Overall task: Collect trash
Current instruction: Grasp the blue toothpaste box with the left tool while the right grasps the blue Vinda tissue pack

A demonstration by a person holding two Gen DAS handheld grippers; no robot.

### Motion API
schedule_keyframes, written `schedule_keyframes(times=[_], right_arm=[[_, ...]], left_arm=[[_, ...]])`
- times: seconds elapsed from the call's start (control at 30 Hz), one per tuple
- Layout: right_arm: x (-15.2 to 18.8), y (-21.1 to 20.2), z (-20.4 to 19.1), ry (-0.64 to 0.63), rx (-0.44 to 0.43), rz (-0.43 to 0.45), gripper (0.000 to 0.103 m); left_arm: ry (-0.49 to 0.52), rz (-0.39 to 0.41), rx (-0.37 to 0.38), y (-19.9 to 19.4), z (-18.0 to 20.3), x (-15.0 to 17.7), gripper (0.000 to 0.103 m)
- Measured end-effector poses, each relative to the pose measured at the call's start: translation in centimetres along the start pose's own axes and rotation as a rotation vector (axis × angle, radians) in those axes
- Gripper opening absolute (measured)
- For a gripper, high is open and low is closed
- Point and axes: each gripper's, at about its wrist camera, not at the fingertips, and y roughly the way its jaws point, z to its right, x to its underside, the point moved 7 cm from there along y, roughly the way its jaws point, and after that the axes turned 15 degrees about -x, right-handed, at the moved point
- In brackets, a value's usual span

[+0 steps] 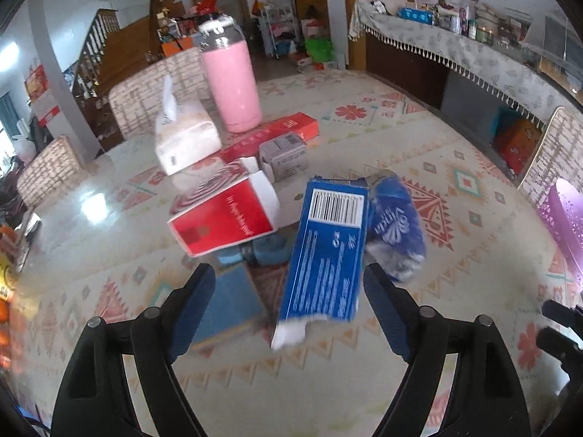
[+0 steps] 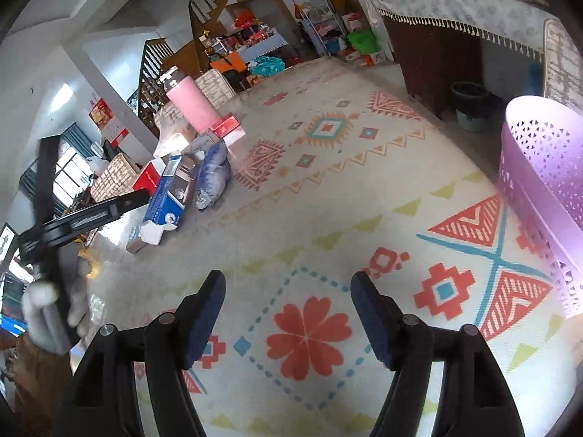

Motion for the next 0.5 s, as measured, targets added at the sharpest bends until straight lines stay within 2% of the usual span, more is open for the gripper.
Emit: schedule_keyframes(times=[0.2, 0.33, 0.37, 0.43, 0.47, 0.5], right_arm=[[0.0, 0.0, -0.1, -0.006, -0.007, 0.004, 0.078], [0.3, 0.3, -0.6, -0.04, 0.003, -0.013, 0.078], [0.3, 0.3, -0.7, -0.044, 0.003, -0.016, 0.078], [0.3, 0.3, -0.7, -0.045, 0.004, -0.015, 0.078], [0.3, 0.2, -0.7, -0.043, 0.001, -0.014, 0.078], [0.3, 0.2, -0.6, -0.04, -0.002, -0.013, 0.078]], left_arm=[[0.033, -0.005, -0.007, 2.6, 1.3, -1.0, 0.084], [0.015, -0.029, -0.012, 3.1, 1.8, -0.8, 0.084], [0.007, -0.05, -0.007, 3.1, 1.9, -0.4, 0.073], [0.001, -0.072, 0.027, 2.7, 2.1, 0.1, 0.038], [-0.012, -0.083, 0.032, 2.3, 1.9, 0.4, 0.03], [-0.031, -0.094, 0.038, 1.7, 1.6, 0.7, 0.03]])
